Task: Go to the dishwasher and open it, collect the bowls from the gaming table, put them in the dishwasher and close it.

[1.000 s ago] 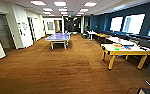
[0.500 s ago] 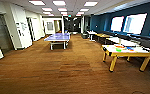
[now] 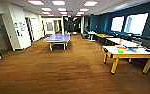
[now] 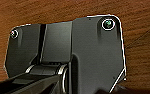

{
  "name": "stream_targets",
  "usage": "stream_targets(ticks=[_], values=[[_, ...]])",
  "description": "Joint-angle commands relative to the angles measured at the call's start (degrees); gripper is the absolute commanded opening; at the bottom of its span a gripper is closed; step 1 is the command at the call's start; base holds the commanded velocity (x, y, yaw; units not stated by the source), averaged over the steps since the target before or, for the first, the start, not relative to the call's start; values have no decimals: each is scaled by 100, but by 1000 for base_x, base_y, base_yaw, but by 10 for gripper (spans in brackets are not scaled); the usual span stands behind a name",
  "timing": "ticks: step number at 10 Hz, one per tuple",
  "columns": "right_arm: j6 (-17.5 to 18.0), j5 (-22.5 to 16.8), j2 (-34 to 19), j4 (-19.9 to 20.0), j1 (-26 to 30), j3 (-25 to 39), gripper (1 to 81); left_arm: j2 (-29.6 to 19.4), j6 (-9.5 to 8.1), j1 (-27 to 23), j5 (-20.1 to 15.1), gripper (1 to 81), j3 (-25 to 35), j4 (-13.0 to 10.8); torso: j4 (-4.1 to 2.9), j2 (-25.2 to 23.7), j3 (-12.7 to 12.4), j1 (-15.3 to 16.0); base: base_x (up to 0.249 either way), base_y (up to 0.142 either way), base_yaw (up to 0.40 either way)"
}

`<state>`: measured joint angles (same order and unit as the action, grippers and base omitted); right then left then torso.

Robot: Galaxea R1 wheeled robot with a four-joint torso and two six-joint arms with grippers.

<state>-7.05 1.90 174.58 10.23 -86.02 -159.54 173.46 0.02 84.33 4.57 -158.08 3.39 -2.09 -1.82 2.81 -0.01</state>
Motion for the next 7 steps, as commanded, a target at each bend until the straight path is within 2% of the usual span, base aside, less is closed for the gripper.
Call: stream_targets(ticks=[1, 7], values=[[-16, -296, 0, -21, 308, -24, 811, -4, 33, -325, -264, 811, -13, -40, 0, 0, 0, 1, 224, 0, 0], [-16, -296, 0, -3, 299, -6, 811, -13, 33, -343, -272, 811, -13, -49, 0, 0, 0, 1, 226, 0, 0]])
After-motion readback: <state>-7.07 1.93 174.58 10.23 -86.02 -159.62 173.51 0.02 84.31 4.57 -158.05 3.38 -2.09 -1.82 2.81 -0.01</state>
